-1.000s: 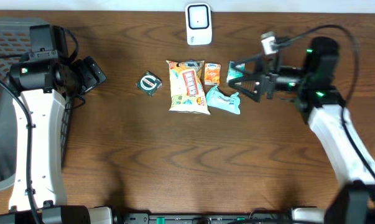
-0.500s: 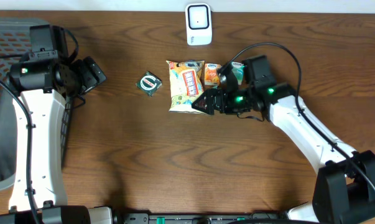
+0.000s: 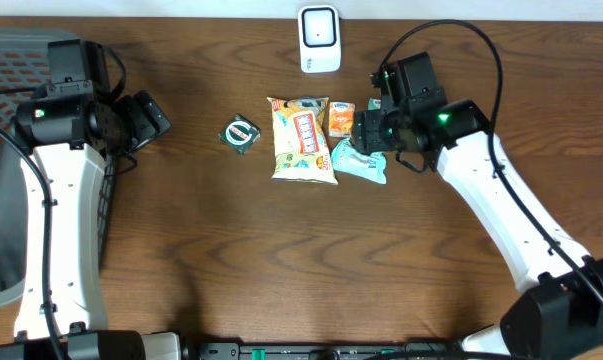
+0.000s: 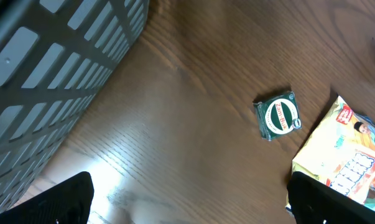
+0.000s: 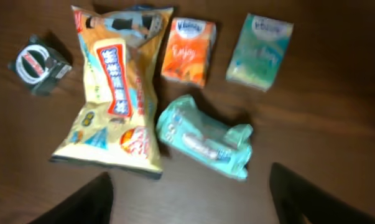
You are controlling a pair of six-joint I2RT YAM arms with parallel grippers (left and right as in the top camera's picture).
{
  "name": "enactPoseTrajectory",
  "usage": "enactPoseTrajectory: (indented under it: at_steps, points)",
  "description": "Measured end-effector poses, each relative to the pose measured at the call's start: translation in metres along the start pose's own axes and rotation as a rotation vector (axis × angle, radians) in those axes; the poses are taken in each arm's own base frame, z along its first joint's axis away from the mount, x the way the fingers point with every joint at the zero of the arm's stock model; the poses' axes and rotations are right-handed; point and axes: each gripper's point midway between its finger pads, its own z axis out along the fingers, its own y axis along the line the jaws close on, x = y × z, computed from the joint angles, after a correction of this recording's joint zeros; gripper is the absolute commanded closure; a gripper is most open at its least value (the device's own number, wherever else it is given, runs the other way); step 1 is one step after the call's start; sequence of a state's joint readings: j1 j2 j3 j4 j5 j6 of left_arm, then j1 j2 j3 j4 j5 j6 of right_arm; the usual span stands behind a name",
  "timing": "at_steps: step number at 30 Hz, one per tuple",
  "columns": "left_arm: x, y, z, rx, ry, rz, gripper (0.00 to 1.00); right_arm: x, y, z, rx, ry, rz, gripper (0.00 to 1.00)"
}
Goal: Scan the item barcode
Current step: 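Grasp the green wet-wipe pack with the right gripper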
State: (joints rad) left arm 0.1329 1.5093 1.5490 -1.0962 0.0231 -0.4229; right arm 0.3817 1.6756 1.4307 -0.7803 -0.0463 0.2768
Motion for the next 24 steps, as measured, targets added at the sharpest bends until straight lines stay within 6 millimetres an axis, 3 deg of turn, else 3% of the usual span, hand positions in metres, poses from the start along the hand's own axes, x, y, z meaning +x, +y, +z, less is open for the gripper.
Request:
enactPoseTrajectory:
  at_steps: [4, 7, 11, 15, 19, 24]
  points:
    - [0.0, 0.0, 0.0, 0.0, 0.0, 0.0, 0.02, -0.007, -0.002, 0.021, 0.015, -0.013, -0.047, 0.59]
    - [0.0, 0.0, 0.0, 0.0, 0.0, 0.0, 0.02, -0.001, -0.008, 0.047, 0.034, 0.027, -0.074, 0.62]
    - [0.0, 0.0, 0.0, 0.0, 0.001, 0.0, 0.02, 0.017, -0.019, 0.082, 0.06, 0.11, -0.083, 0.69]
    - [0.0, 0.0, 0.0, 0.0, 0.001, 0.0, 0.02, 0.046, -0.031, 0.108, 0.069, 0.229, -0.071, 0.7]
    - [0.0, 0.0, 0.0, 0.0, 0.001, 0.0, 0.02, 0.073, -0.037, 0.109, 0.073, 0.343, -0.057, 0.71]
    - [0.0, 0.0, 0.0, 0.0, 0.001, 0.0, 0.02, 0.111, -0.043, 0.087, 0.095, 0.515, -0.044, 0.59]
